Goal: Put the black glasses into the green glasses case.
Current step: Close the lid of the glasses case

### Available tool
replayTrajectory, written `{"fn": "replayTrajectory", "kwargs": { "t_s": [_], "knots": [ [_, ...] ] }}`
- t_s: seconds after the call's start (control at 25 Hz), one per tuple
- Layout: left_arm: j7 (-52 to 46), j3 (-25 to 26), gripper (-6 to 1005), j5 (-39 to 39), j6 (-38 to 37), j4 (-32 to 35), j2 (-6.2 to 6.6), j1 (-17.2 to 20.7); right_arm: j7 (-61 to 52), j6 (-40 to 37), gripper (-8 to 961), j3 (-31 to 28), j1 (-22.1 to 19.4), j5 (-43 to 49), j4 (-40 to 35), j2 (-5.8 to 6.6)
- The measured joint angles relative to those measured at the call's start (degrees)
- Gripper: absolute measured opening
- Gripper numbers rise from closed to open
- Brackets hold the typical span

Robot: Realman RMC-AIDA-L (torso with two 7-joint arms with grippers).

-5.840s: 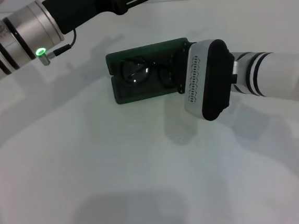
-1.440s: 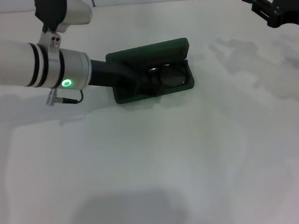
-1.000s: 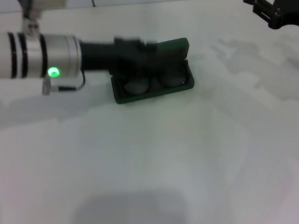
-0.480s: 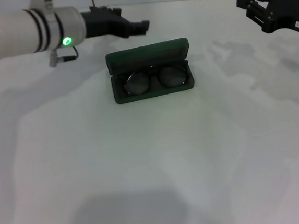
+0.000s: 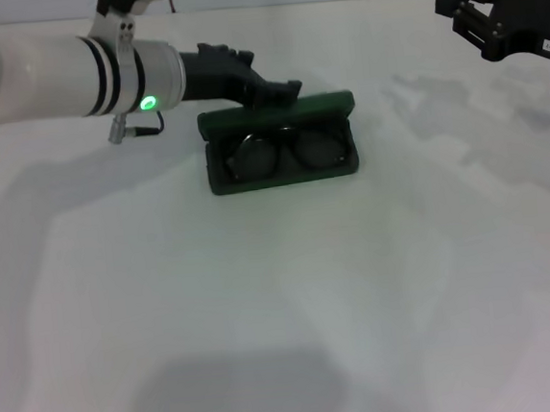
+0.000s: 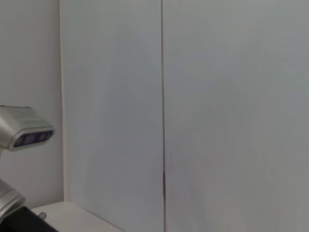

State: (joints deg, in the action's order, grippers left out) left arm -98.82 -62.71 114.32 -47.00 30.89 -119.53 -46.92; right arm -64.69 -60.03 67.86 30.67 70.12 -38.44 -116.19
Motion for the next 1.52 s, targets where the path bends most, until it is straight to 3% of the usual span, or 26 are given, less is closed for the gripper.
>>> {"fn": "replayTrajectory", "kwargs": {
  "t_s": [0.32, 0.72, 0.92, 1.2, 1.52],
  "knots": [
    [3.98, -0.89, 885, -1.45, -3.53, 1.92, -0.61, 4.15, 1.29, 0.19, 229, -0.01, 1.35, 0.01, 1.95, 0.0],
    [18.82, -3.32, 878, -17.3, -11.65, 4.32, -0.37, 9.89, 2.72, -0.14, 236, 0.84, 1.22, 0.03, 1.99, 0.0],
    [18.88, -4.51, 875, -15.78, -9.53, 2.45, -0.49, 9.53, 2.76, -0.13, 239, 1.12, 1.23, 0.03, 1.98, 0.0],
    [18.07, -4.34, 874, -20.42, -5.46, 1.62, -0.48, 9.52, 3.1, 0.02, 244, 1.5, 1.31, 0.02, 1.98, 0.0],
    [18.08, -10.79, 874, -15.9, -1.49, -0.57, -0.41, 8.4, 3.47, 0.18, 250, 1.97, 1.35, 0.01, 2.19, 0.0]
  ]
}}
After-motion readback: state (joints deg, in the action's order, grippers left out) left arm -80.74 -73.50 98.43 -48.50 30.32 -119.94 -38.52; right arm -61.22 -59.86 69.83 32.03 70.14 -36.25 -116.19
